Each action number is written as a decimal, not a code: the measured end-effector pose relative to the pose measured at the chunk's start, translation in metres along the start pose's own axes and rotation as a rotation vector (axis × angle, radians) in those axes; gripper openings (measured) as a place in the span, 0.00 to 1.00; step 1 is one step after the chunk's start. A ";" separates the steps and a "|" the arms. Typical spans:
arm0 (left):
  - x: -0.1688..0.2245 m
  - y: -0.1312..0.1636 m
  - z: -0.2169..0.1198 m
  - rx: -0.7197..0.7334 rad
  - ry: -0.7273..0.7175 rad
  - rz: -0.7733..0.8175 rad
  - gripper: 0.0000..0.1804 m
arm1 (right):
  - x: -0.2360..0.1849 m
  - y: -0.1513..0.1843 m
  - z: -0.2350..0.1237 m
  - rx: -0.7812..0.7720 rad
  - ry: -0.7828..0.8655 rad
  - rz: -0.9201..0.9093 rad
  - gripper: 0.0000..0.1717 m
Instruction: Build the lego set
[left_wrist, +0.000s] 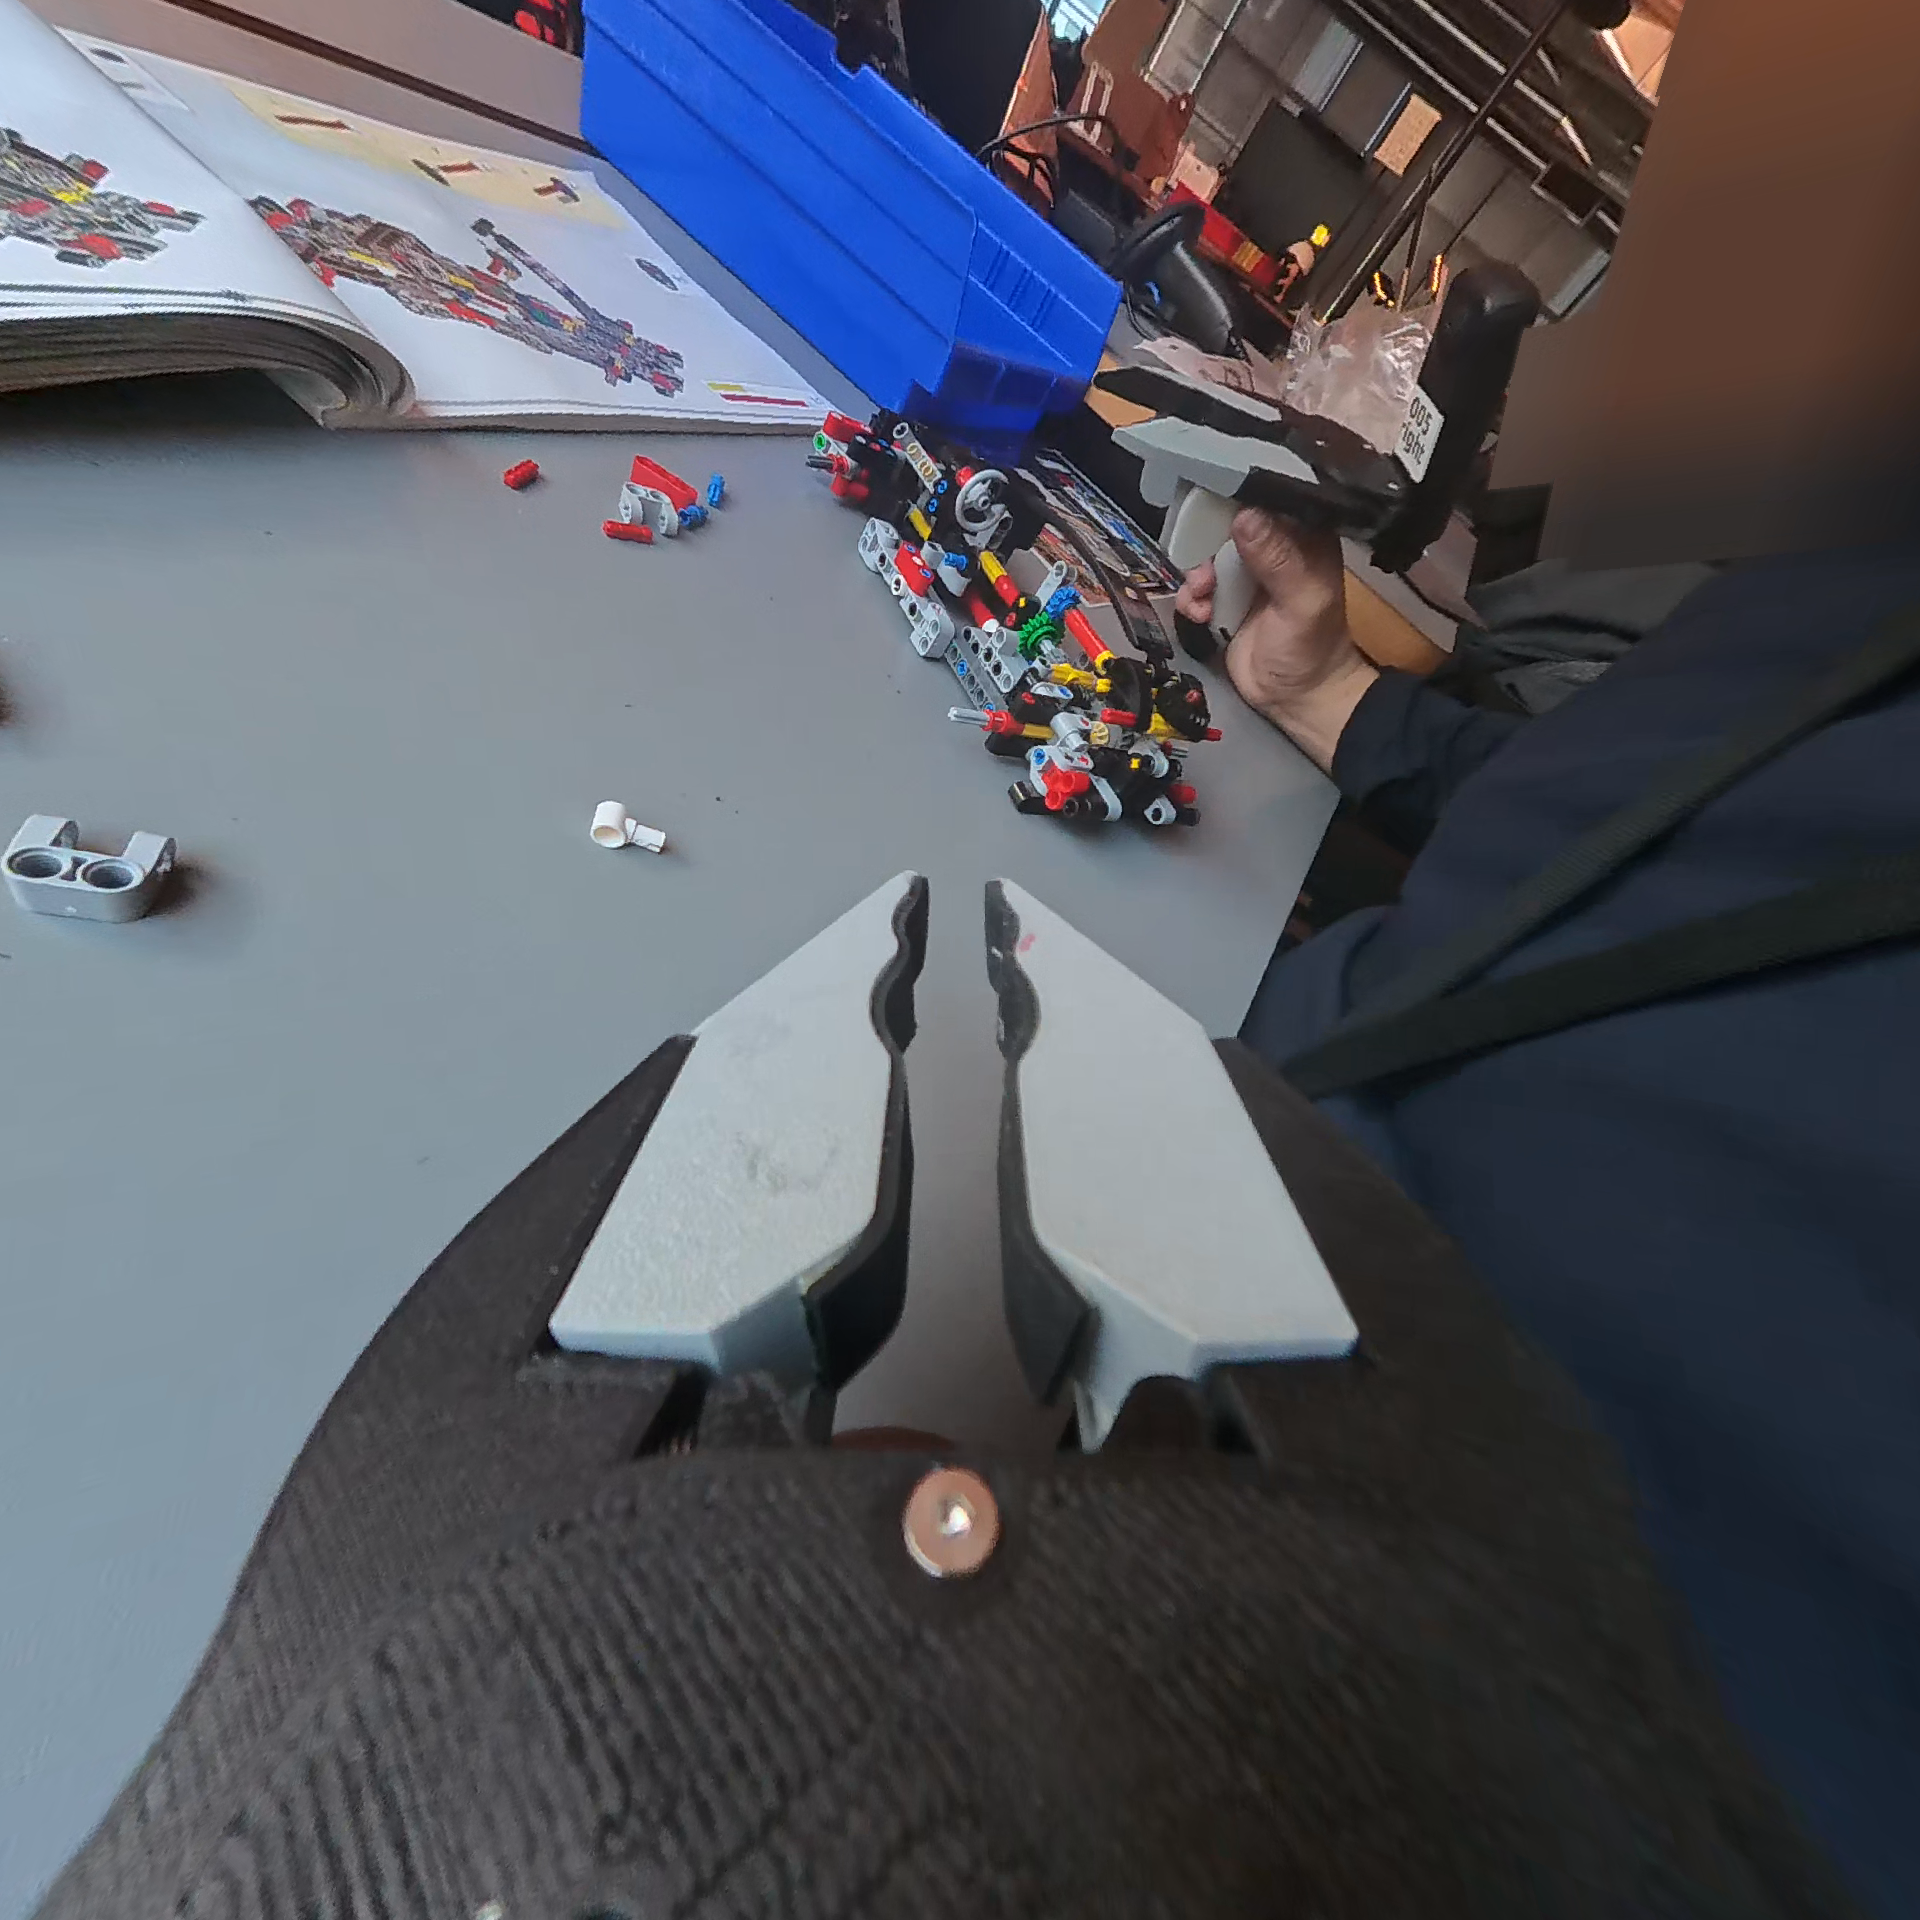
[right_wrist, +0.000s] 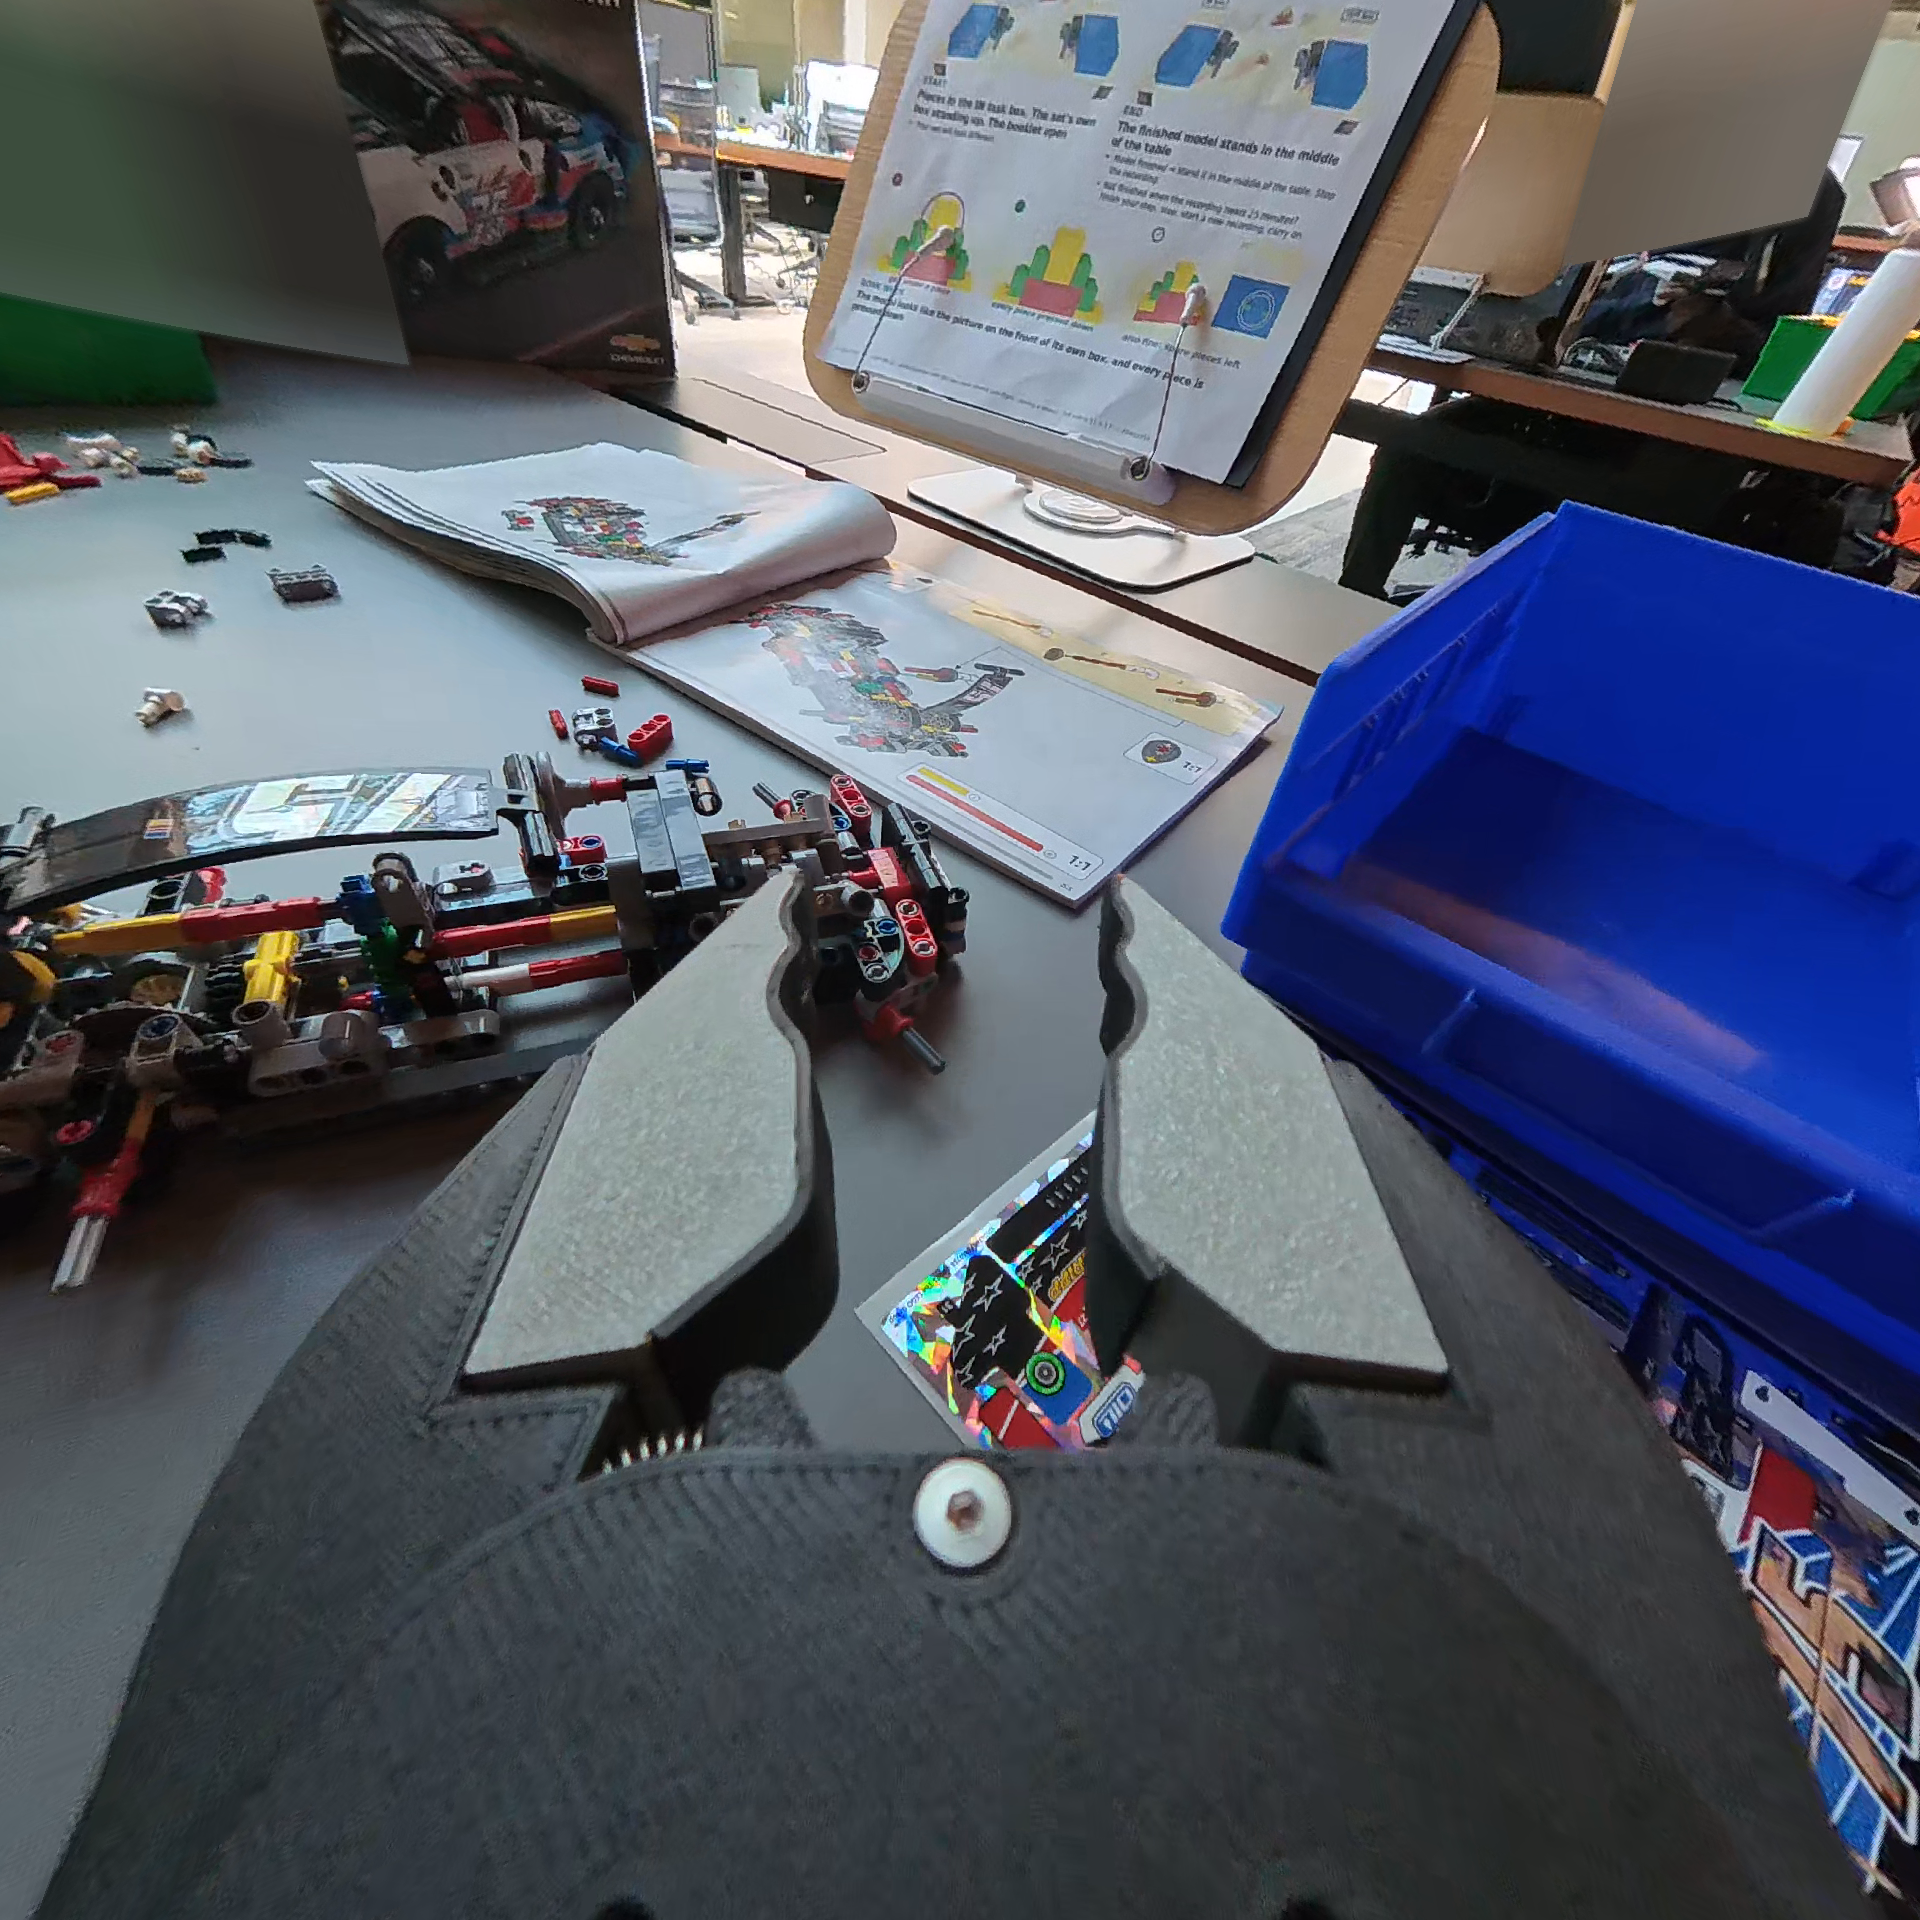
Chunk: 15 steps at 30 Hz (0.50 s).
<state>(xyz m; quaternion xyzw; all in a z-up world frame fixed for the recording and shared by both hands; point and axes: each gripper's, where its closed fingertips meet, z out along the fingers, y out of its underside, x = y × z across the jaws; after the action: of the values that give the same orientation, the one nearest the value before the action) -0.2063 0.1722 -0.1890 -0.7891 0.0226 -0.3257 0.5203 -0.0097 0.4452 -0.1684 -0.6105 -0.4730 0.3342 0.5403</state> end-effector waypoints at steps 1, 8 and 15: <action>0.000 0.000 0.000 0.003 -0.002 0.000 0.05 | 0.000 0.000 0.000 0.003 -0.002 0.000 0.30; -0.002 -0.002 -0.002 0.018 -0.021 0.001 0.05 | -0.001 -0.004 -0.003 0.034 -0.008 0.006 0.29; -0.006 -0.002 -0.002 0.023 -0.066 0.009 0.06 | -0.008 -0.009 -0.007 0.071 -0.047 0.023 0.27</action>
<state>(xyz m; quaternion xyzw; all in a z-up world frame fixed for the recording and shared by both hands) -0.2129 0.1738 -0.1901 -0.7933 0.0056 -0.2974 0.5311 -0.0077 0.4351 -0.1589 -0.5883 -0.4661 0.3712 0.5467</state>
